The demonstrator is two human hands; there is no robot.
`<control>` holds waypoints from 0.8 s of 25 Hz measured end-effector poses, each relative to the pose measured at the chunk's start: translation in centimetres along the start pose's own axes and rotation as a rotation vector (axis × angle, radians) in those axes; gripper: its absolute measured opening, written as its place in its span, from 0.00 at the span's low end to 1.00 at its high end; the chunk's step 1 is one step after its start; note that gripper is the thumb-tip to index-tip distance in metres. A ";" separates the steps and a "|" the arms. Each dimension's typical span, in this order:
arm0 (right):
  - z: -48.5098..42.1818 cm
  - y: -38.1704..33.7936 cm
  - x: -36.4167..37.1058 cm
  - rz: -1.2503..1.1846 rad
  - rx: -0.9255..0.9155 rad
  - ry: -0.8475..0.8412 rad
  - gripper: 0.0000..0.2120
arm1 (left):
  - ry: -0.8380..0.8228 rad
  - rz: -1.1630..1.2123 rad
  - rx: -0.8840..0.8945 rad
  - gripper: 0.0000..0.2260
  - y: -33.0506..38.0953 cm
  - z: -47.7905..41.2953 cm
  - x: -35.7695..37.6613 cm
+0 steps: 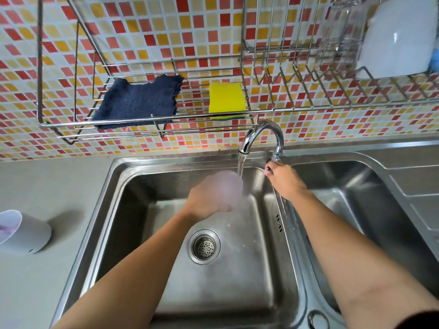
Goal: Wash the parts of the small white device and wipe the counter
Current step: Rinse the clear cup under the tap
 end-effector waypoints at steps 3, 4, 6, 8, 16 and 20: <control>0.5 1.0 -0.1 -0.285 0.182 0.175 0.11 | -0.003 0.017 0.003 0.33 0.1 0.0 0.0; 0.6 1.2 -0.2 -0.394 0.228 0.216 0.12 | -0.005 0.030 0.002 0.34 0.0 0.0 0.1; 0.7 1.0 -0.2 -0.543 0.288 0.250 0.13 | -0.010 0.048 -0.001 0.35 -0.2 0.0 0.1; 1.9 0.3 0.5 -0.578 0.327 0.264 0.18 | -0.010 0.040 -0.013 0.34 -0.6 0.2 0.3; 12.4 1.0 7.8 0.012 0.290 0.119 0.31 | 0.041 -0.429 0.175 0.35 -3.2 1.6 0.3; 12.5 1.5 8.3 0.038 0.311 0.015 0.27 | 0.082 -0.653 0.271 0.36 -4.0 1.7 0.0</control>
Point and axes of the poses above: each hand's wrist, its own z-axis away from the middle knuckle, its own x-axis out of the palm, y = z × x, the point moved 1 cm from there along -z, towards the middle knuckle
